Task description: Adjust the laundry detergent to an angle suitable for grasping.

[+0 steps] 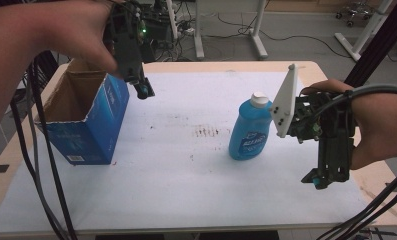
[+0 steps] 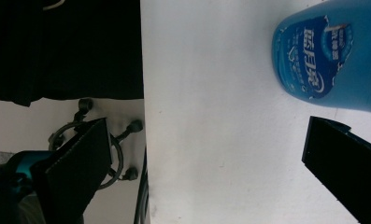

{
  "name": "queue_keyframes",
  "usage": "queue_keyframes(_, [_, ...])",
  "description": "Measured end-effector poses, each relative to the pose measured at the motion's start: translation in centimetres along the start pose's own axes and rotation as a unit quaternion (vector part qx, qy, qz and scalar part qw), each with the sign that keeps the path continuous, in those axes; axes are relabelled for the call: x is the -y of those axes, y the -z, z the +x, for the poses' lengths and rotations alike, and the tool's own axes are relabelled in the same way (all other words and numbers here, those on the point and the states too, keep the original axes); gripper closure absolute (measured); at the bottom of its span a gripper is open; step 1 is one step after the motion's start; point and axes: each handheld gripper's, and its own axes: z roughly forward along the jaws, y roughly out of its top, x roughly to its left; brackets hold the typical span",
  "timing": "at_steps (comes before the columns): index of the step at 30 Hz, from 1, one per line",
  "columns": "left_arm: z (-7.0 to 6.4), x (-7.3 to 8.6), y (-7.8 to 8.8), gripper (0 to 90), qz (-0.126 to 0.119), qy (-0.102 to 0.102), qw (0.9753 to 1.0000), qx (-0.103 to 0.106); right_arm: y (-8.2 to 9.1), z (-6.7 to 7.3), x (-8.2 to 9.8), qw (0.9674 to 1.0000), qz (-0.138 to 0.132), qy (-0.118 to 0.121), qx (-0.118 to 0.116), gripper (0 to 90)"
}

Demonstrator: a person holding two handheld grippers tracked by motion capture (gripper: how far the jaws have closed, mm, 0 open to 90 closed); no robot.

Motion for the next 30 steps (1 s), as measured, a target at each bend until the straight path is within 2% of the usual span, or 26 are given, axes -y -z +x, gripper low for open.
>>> queue_keyframes(3, [-0.3,-0.3,-0.2,1.8,-0.003,0.000,1.0000,0.000,0.0,0.1,0.5,1.0000,0.000,-0.005,-0.001,1.1])
queue_keyframes(8, [-0.8,-0.7,-0.5,1.8,-0.026,0.004,0.9996,0.002,0.1,0.2,1.2,0.9999,-0.001,-0.014,0.002,1.1])
queue_keyframes(13, [-1.2,-1.2,-1.2,1.7,-0.032,0.006,0.9995,0.000,0.1,0.3,2.0,0.9997,-0.003,-0.023,0.005,1.1])
queue_keyframes(18, [-1.4,-1.6,-1.6,1.8,-0.049,0.014,0.9987,0.005,0.1,0.5,2.6,0.9995,-0.003,-0.031,0.005,1.1])
queue_keyframes(20, [-1.6,-1.8,-2.1,1.8,-0.068,0.021,0.9974,0.011,0.2,0.6,2.8,0.9995,-0.005,-0.031,0.005,1.1])
queue_keyframes(22, [-1.7,-1.9,-2.4,1.7,-0.075,0.033,0.9965,0.017,0.2,0.7,3.0,0.9995,-0.005,-0.032,0.006,1.1])
queue_keyframes(24, [-1.7,-1.9,-2.6,1.8,-0.082,0.039,0.9958,0.014,0.2,0.7,3.1,0.9994,-0.005,-0.033,0.006,1.1])
queue_keyframes(26, [-1.9,-2.2,-3.1,1.8,-0.100,0.058,0.9933,0.005,0.3,0.9,3.3,0.9993,-0.004,-0.036,0.005,1.1])
queue_keyframes(29, [-2.2,-2.5,-3.5,1.7,-0.114,0.068,0.9912,0.000,0.3,1.0,3.6,0.9993,-0.006,-0.036,0.007,1.1])
queue_keyframes(30, [-2.2,-2.5,-3.5,1.8,-0.114,0.068,0.9912,0.000,0.3,1.0,3.7,0.9993,-0.005,-0.037,0.006,1.1])
